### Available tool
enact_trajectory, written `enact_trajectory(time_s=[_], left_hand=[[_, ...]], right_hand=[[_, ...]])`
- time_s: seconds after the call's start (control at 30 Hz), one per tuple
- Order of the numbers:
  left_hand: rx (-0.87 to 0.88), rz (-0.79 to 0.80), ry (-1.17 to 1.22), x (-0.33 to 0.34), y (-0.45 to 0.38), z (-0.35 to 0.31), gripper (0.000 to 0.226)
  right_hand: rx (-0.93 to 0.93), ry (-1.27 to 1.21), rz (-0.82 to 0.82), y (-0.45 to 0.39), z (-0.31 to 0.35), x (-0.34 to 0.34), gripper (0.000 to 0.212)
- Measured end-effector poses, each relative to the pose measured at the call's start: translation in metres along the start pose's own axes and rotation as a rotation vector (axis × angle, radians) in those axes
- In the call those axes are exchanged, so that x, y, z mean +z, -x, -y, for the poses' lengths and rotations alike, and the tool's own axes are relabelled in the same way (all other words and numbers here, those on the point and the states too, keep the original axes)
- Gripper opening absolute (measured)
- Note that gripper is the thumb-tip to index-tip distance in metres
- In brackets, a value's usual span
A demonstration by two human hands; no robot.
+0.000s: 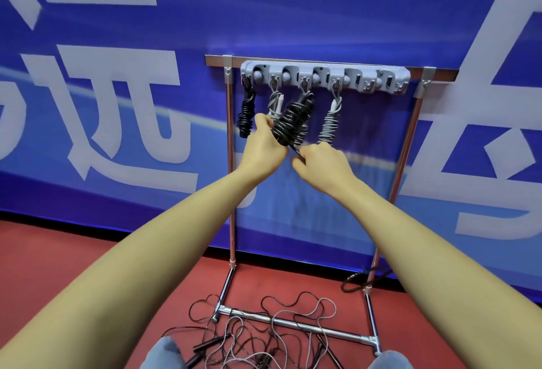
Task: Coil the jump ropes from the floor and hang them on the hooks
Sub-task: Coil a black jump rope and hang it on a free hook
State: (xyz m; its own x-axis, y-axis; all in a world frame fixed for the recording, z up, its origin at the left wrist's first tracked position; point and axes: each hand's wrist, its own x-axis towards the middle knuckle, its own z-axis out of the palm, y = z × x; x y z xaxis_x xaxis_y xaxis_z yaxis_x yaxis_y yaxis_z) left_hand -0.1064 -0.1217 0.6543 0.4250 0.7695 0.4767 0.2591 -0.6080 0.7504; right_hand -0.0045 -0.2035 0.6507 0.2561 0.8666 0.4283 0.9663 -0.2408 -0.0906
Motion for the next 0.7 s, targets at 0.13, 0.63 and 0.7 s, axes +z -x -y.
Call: enact_trajectory(time_s=[0.13,0.63,0.7], left_hand=[[-0.04,0.002,-0.134,0.002,-0.007,0.02,0.025],[0.385,0.351,-1.245,-0.009,-0.006,0.024,0.014],[0.429,0.362,-1.28,-0.01,-0.006,0.026,0.008]], right_hand=[[-0.115,0.058,0.094,0.002,0.005,0.002,0.028],[-0.275,0.281,-0.121,0.01,0.017,0.013,0.013],[-0.218,0.275,-0.02,0.01,0.019,0.012,0.019]])
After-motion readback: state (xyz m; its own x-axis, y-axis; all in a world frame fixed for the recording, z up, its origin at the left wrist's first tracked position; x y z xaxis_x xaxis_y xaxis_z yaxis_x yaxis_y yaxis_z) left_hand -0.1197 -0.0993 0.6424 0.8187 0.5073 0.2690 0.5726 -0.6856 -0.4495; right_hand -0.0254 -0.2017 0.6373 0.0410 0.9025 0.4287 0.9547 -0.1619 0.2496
